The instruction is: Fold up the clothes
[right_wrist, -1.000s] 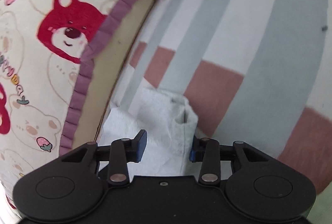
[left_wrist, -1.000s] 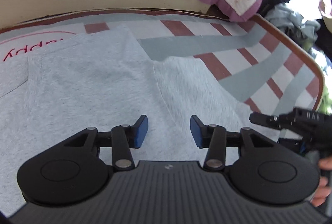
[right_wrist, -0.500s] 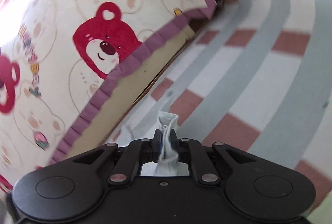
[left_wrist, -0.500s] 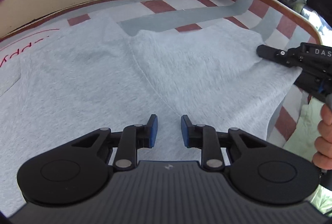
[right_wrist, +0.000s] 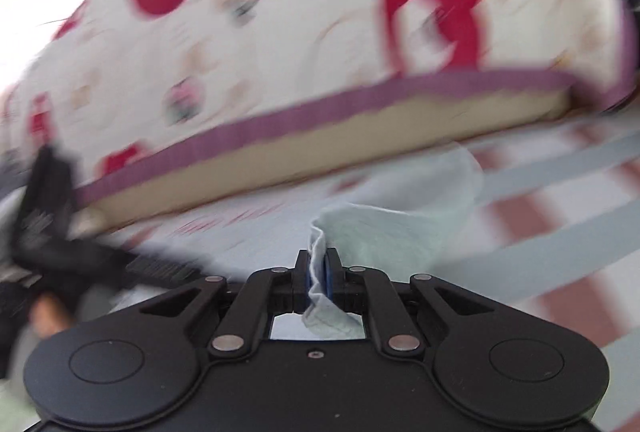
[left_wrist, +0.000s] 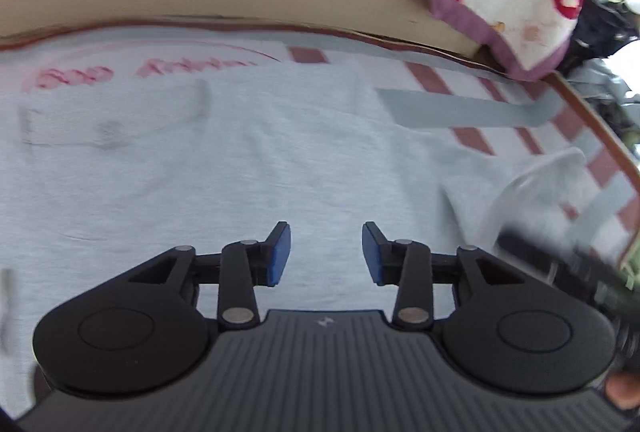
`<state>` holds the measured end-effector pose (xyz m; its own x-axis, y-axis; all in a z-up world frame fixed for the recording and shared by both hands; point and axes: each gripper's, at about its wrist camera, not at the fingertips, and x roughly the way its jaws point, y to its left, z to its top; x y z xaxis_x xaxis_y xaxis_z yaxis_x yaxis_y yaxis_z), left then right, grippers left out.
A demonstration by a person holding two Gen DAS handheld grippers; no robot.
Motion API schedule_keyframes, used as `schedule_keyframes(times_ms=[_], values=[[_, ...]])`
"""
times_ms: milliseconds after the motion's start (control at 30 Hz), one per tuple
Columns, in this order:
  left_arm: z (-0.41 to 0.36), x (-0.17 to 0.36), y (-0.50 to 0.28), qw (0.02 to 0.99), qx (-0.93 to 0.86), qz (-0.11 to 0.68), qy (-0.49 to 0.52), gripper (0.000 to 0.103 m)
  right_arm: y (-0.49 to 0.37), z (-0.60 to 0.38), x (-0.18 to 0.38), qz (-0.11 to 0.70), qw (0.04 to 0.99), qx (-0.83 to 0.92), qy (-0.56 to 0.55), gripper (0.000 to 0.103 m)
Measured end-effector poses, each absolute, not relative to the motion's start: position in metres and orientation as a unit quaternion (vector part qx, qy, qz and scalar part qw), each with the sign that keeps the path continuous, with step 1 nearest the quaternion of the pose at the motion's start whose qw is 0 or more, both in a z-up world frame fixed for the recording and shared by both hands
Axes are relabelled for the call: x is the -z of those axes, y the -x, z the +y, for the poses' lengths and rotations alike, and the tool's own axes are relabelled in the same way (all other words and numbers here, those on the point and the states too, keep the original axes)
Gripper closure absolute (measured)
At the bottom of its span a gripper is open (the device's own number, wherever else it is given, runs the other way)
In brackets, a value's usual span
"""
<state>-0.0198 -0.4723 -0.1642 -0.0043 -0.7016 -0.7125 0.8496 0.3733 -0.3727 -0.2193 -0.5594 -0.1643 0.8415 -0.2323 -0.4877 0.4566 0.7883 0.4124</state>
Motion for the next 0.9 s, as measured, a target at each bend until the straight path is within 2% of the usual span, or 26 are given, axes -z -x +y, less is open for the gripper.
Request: schedule_keyframes(times_ms=[133,167,200,300,433,567,600,633,667,700,833,900], values=[[-0.46,0.153,0.022,0.717,0.552,0.415,-0.094,0.054,0.209,-0.55,0.191,0.293,0.895,0.197,-0.272,0.088],[-0.46,0.154,0.023,0.709,0.559,0.42,-0.088,0.054,0.213,-0.55,0.187,0.291,0.898,0.185,-0.272,0.082],[-0.459,0.155,0.023,0.701,0.567,0.425,-0.083,0.053,0.221,-0.551,0.181,0.28,0.902,0.167,-0.283,0.071],[-0.459,0.161,0.024,0.685,0.578,0.439,-0.063,0.047,0.249,-0.554,0.163,0.249,0.907,0.122,-0.316,0.059],[-0.466,0.173,0.016,0.683,0.57,0.454,-0.043,0.044,0.287,-0.549,0.147,0.259,0.908,0.153,-0.291,0.055],[-0.487,0.19,0.001,0.677,0.572,0.46,-0.049,0.042,0.303,-0.541,0.158,0.312,0.889,0.226,-0.248,0.054],[-0.493,0.194,-0.001,0.668,0.578,0.465,-0.054,0.044,0.302,-0.541,0.164,0.323,0.88,0.242,-0.249,0.054],[-0.499,0.198,-0.002,0.661,0.584,0.468,-0.06,0.052,0.301,-0.542,0.17,0.333,0.872,0.258,-0.251,0.054],[-0.502,0.196,-0.001,0.661,0.586,0.464,-0.073,0.07,0.301,-0.543,0.174,0.335,0.867,0.267,-0.256,0.054],[-0.504,0.194,0.002,0.656,0.588,0.464,-0.089,0.101,0.299,-0.543,0.178,0.332,0.865,0.271,-0.261,0.054],[-0.487,0.175,0.012,0.689,0.579,0.42,-0.117,0.103,0.286,-0.543,0.184,0.334,0.857,0.312,-0.239,0.056],[-0.472,0.175,0.005,0.708,0.549,0.429,-0.112,0.103,0.29,-0.548,0.184,0.321,0.853,0.323,-0.255,0.064]])
